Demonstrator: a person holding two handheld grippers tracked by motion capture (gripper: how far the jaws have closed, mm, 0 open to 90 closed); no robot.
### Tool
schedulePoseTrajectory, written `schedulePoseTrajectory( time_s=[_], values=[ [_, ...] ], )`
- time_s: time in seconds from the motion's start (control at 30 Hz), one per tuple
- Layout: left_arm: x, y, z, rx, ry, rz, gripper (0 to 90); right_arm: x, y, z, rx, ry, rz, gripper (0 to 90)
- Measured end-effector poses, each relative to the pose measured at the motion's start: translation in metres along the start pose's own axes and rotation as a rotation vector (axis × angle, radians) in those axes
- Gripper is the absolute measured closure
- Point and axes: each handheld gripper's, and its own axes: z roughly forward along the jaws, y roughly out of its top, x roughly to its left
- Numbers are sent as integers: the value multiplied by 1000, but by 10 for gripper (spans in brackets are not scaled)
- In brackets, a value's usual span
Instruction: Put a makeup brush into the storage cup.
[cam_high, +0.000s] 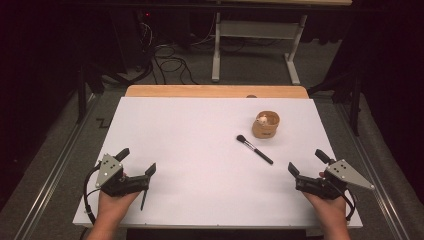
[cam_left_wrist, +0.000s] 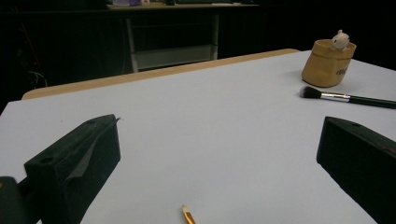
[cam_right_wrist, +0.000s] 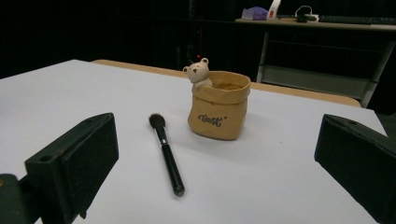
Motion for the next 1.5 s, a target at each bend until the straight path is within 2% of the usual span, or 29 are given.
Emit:
schedulePoseTrajectory(
  time_s=[0.23,0.87,1.5],
  values=[
    [0,0,-1,-1,8,9,5,1,0,1,6,2,-6,3],
    [1,1,-4,-13,17,-1,7,1,0,1,-3,-4,-18,3],
    [1,1,-2,4,20,-8,7,3,0,2,5,-9,-21,3]
  ],
)
